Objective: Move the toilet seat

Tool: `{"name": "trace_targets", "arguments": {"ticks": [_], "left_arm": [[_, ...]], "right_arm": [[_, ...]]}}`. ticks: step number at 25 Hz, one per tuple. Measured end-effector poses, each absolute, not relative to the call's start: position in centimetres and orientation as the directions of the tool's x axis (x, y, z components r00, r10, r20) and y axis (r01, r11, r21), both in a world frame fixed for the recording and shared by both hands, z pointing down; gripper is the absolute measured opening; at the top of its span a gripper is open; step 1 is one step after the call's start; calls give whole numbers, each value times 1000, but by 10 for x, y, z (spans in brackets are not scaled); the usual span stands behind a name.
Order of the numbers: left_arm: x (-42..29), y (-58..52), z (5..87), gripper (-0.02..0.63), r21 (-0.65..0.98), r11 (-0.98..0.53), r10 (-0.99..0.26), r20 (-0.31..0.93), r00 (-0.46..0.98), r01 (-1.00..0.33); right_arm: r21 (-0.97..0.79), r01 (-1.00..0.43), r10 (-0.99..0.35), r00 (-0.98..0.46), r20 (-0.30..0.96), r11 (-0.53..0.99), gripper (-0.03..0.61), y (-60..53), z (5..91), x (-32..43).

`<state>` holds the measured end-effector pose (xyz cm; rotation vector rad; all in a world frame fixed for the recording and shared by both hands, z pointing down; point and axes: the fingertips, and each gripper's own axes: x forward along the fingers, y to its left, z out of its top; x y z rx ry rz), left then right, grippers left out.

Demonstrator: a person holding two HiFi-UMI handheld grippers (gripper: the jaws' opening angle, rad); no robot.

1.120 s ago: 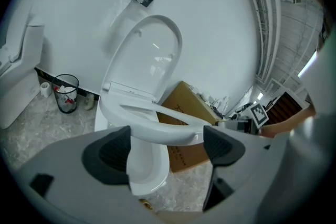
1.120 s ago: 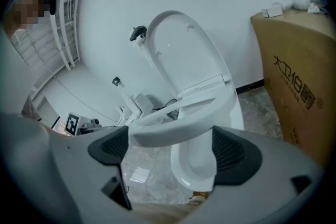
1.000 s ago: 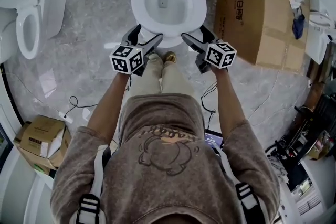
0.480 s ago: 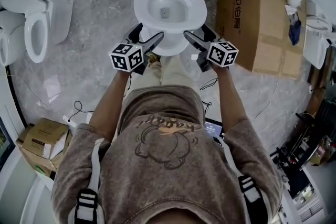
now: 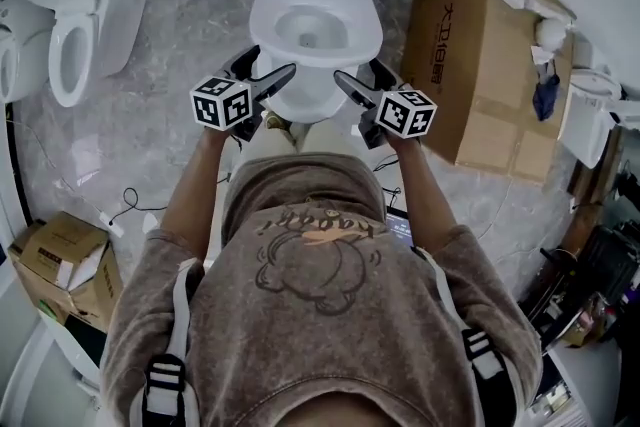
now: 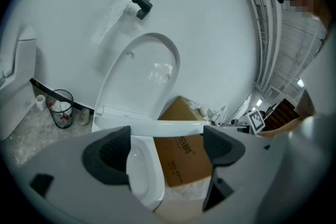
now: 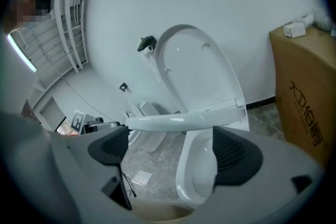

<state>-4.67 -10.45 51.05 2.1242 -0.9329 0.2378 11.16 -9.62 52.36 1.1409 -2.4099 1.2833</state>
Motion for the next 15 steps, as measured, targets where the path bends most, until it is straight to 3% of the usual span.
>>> {"name": "trace_targets", "arguments": {"ticks": [11,15], "left_arm": [[-49,-132,494,423,567,-410,-571,451,686,-714],[-46,-137,491,423,569,-419,-549,462,697,-707]], "right_arm": [[-637,-701,-562,-682,468,320,497,-122,507,108],[-651,-650,-467,-750,468,391,476,-128,505,74]]}}
